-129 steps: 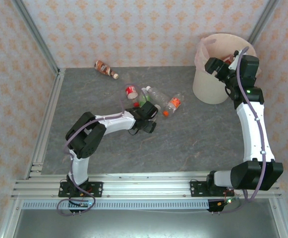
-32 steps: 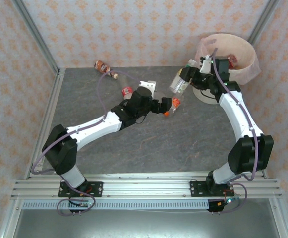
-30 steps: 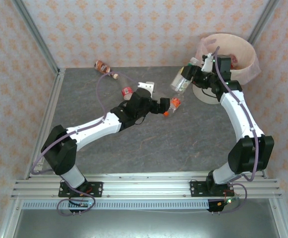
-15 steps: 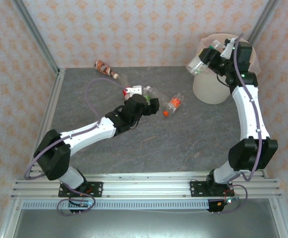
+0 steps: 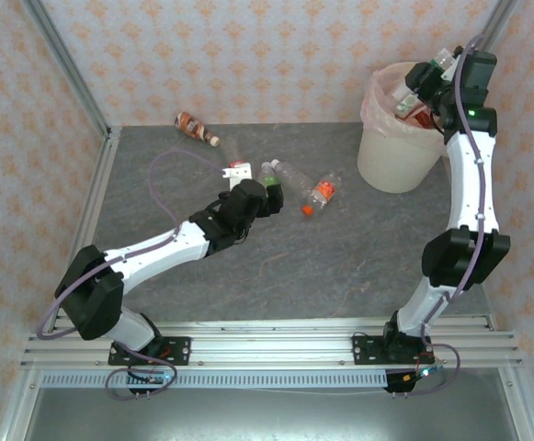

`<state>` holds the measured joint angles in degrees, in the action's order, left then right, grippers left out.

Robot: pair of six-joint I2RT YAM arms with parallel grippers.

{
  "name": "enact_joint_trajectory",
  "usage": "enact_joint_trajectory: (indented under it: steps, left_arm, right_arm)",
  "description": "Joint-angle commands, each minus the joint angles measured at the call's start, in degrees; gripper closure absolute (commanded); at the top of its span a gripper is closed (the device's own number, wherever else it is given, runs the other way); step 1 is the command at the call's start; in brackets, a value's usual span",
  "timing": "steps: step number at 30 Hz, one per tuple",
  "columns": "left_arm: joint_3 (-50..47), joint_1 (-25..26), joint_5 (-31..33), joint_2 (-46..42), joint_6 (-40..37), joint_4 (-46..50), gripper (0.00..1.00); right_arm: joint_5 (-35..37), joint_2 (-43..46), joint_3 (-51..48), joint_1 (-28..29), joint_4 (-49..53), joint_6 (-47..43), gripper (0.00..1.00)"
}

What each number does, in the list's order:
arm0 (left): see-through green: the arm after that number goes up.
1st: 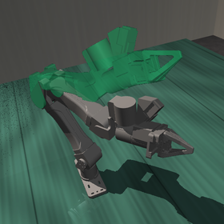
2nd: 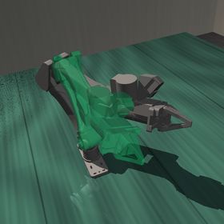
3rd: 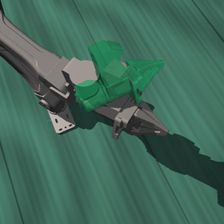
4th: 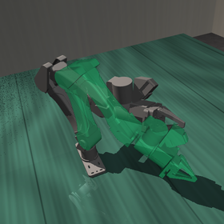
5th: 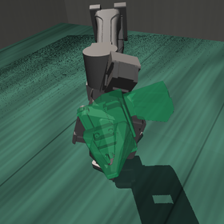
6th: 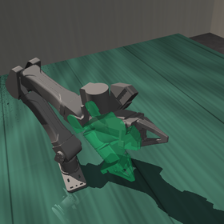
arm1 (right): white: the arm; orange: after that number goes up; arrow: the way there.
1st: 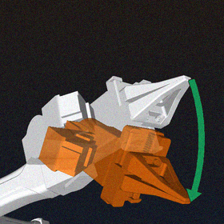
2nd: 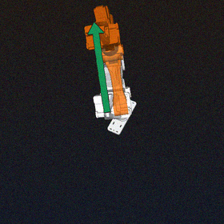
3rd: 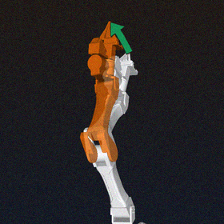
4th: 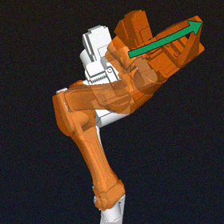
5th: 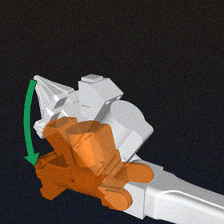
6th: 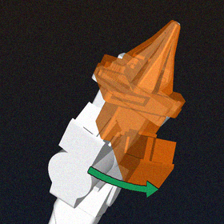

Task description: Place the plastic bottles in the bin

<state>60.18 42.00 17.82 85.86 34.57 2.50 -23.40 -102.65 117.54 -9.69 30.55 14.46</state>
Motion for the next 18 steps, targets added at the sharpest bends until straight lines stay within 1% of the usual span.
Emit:
enact_joint_trajectory:
  steps: [1,4,7,9,12,18]
  left_arm:
    - [-0.77,-0.50,3.61,-2.19,1.03,2.37,0.00]
    - [-0.99,-0.60,3.97,-2.28,1.42,2.57,0.00]
    - [-1.12,-0.73,3.99,-1.89,1.98,2.36,0.00]
    - [-1.03,-0.75,3.99,-1.51,2.41,2.26,0.00]
    - [-0.86,-0.78,3.77,-0.89,2.83,2.29,0.00]
    - [-0.76,-0.86,3.55,-0.83,2.79,2.54,0.00]
  right_arm:
    - [9.67,-2.59,5.54,-0.15,2.33,-7.60,0.58]
    - [12.14,-5.39,8.91,-0.13,0.48,-11.52,0.58]
    - [17.94,-8.31,11.35,-0.08,-1.90,-14.24,0.58]
    - [17.01,-10.16,13.14,0.08,-2.16,-16.95,0.57]
    - [16.32,-12.05,14.14,0.39,-2.75,-18.67,0.57]
    - [21.25,-13.00,11.17,0.69,-3.98,-19.62,0.56]
